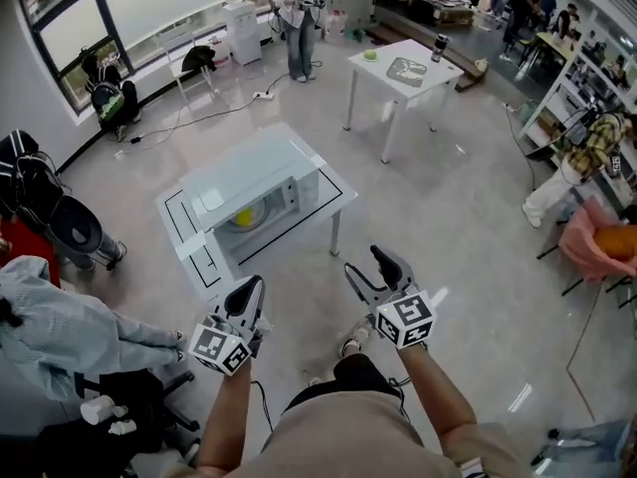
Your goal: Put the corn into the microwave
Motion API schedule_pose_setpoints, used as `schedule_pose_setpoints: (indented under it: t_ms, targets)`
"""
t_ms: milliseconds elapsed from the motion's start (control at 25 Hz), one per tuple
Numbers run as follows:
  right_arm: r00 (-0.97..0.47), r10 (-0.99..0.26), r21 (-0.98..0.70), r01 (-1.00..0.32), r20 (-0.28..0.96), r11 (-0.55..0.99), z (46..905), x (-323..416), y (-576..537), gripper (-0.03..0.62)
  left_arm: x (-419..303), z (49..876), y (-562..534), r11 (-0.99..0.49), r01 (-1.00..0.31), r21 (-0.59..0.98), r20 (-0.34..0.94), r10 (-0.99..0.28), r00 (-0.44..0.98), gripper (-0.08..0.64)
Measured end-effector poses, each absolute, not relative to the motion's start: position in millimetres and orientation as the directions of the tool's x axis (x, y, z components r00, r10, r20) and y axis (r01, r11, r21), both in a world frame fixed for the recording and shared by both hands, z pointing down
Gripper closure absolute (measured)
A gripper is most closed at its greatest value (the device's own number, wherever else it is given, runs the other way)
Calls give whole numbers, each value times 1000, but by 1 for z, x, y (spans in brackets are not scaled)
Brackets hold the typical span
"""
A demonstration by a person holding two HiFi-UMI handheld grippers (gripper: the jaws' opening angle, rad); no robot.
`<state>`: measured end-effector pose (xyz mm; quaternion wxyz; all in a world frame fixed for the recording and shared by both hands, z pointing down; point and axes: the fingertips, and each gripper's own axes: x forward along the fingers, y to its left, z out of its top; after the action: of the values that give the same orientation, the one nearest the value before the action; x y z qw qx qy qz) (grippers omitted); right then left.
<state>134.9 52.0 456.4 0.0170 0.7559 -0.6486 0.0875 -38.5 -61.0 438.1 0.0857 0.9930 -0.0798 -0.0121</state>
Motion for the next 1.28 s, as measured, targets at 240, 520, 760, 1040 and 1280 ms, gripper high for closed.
schedule_pose_setpoints:
  t_ms: [240, 520, 760, 1040, 1280]
  targets:
    - [215, -952, -52, -971, 218, -232, 490, 139, 96, 316, -34, 485, -38, -970, -129, 206, 66, -118, 991, 556]
    - [191, -946, -124, -965, 261, -229, 519, 139, 127, 317, -45, 507, -17, -963, -130, 236, 83, -113, 990, 555]
    - [169, -952, -176, -960, 254, -217, 530, 123, 132, 318, -62, 523, -16, -962, -157, 222, 133, -130, 983, 555]
    - [171, -962, -134, -970, 213, -202, 521, 107, 127, 420, -75, 522, -12, -958, -165, 236, 113, -141, 984, 555]
    - [93, -980, -98, -989, 178, -112, 516, 81, 126, 439, -75, 519, 2, -960, -140, 241, 107, -117, 987, 555]
